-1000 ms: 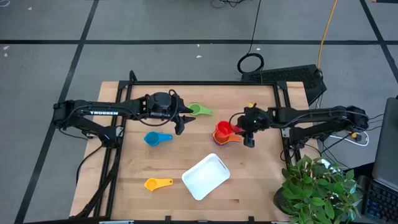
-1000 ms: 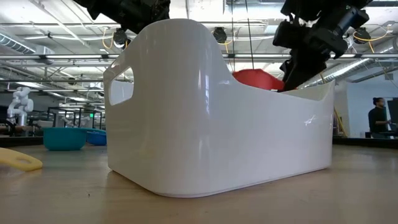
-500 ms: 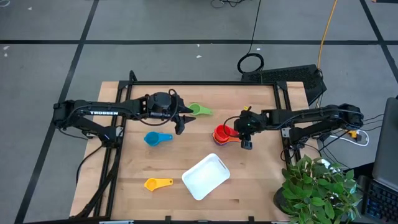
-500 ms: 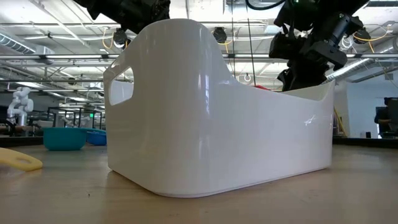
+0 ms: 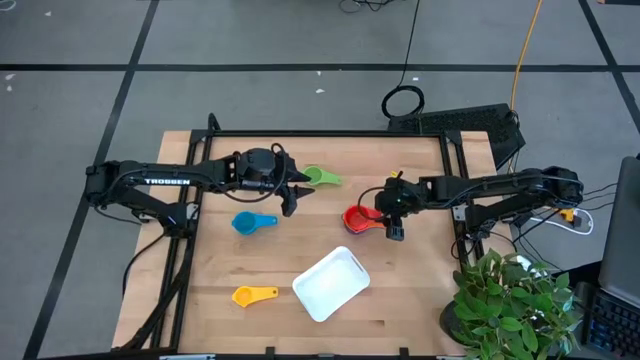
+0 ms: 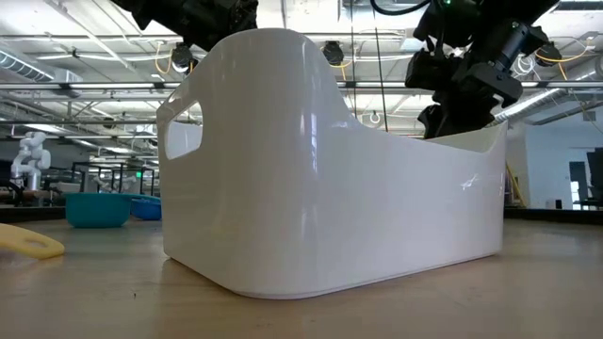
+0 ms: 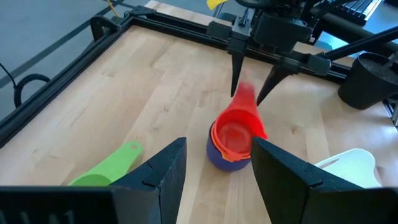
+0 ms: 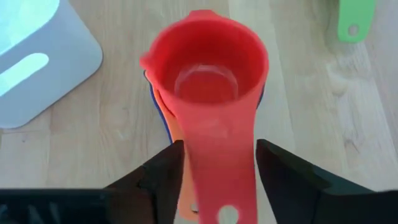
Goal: Nest measuring cups in basket
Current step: Stack the red measuring cup on top of the orange measuring cup, then stack the light blue measuring cup on top of the red measuring cup
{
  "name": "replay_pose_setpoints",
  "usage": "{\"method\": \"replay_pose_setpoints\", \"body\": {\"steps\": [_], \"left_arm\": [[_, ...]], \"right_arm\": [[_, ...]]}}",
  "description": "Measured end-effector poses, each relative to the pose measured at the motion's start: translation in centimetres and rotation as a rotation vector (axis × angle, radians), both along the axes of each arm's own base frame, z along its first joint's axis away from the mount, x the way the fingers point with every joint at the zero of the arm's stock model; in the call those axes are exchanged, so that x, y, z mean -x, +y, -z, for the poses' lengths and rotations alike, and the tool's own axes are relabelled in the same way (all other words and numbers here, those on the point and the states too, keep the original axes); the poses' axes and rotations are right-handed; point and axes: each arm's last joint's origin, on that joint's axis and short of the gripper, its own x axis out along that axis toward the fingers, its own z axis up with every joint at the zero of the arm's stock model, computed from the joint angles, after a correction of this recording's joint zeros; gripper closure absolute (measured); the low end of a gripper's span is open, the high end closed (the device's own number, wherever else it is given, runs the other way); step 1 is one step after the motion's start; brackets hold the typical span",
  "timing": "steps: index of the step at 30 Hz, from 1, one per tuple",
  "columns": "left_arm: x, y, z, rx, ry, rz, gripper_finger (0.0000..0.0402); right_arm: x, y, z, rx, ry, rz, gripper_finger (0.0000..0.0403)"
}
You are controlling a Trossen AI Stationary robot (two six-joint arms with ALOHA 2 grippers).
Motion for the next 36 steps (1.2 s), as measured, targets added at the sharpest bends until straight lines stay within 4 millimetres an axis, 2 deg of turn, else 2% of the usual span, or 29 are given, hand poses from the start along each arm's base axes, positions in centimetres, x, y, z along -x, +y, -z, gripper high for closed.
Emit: {"method": "replay_pose_setpoints", "body": {"steps": [9,14,18,21,25,31,36], "left_arm": [[0.2,0.0,0.3,0.007,0.039,0.001,0.0220],[3.1,0.1,0.0,0.071,0.202,-0.044,0.0220],[5.8,-0.3,0.5,0.159,0.402,-0.095,0.0220],[7.3,-0.7,1.6,0.202,0.593,-0.139,0.0220],[7.7,-0.8,2.9,0.227,0.758,-0.154,0.0220],[8.0,-0.8,4.5,0.227,0.867,-0.144,0.0220],[9.5,-0.7,7.0,0.261,0.980,-0.178,0.0220]], "right_arm": [[0.1,0.0,-0.2,0.004,-0.005,-0.007,0.0184],[1.0,0.0,-1.5,0.012,-0.057,-0.004,0.0187],[2.0,-0.2,-3.1,0.031,-0.146,0.000,0.0187],[2.7,-0.4,-4.3,0.054,-0.217,0.004,0.0187],[3.5,-0.8,-5.4,0.078,-0.296,0.026,0.0188],[4.1,-1.0,-6.0,0.084,-0.327,0.038,0.0188],[4.2,-1.0,-6.0,0.086,-0.324,0.035,0.0188]]}}
